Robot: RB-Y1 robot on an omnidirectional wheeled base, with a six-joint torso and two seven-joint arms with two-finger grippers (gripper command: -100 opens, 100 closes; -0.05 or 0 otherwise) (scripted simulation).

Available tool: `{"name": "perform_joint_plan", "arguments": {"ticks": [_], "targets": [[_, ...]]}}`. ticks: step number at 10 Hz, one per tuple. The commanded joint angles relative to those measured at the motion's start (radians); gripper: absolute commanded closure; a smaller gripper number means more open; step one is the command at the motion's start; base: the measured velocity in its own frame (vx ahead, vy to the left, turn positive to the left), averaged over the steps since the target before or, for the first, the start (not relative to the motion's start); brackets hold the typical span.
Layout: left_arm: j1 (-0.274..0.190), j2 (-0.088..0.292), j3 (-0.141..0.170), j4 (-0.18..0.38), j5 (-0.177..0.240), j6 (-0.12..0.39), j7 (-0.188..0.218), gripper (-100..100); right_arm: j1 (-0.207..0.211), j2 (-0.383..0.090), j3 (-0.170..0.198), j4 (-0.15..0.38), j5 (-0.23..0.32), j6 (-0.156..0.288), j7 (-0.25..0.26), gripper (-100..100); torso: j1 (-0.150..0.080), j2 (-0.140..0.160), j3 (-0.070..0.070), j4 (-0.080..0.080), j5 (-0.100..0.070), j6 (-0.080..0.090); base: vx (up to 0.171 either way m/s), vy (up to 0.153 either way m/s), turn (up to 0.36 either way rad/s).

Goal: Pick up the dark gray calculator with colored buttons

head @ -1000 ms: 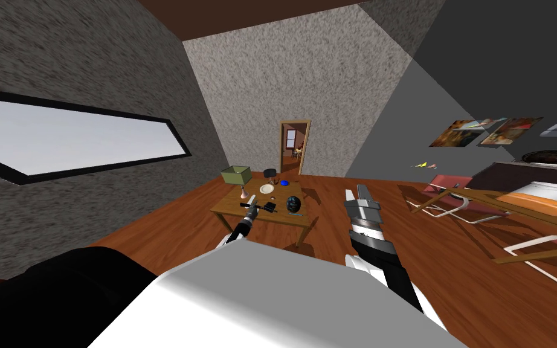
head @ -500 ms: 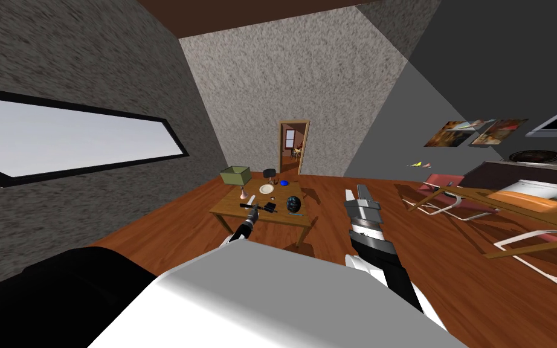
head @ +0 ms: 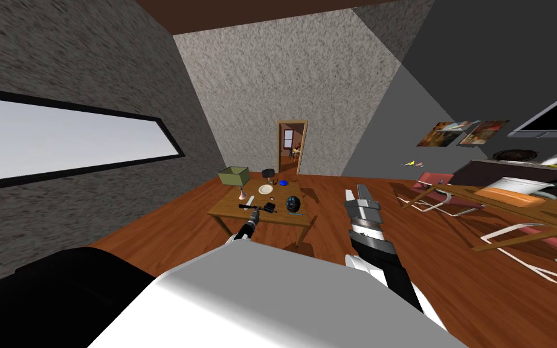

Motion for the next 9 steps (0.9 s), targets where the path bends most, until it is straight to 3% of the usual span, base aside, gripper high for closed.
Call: {"name": "perform_joint_plan", "arguments": {"ticks": [1, 7, 9], "targets": [[-0.026, -0.013, 0.003, 0.044, -0.006, 0.014, -0.007, -100, 0.0, 0.0, 0.0, 0.0, 0.0, 0.0, 0.0, 0, 0.0, 0.0, 0.0, 0.0, 0.0, 0.0, 0.004, 0.014, -0.076], [-0.112, -0.088, 0.017, 0.18, -0.033, 0.046, -0.04, -100, 0.0, 0.0, 0.0, 0.0, 0.0, 0.0, 0.0, 0, -0.001, -0.001, 0.0, 0.0, 0.0, 0.0, 0.011, 0.011, -0.072], [-0.139, -0.139, 0.025, 0.223, -0.044, 0.054, -0.054, -100, 0.0, 0.0, 0.0, 0.0, 0.0, 0.0, 0.0, 0, -0.001, -0.002, -0.001, 0.0, 0.0, 0.0, 0.038, 0.005, -0.096]]}}
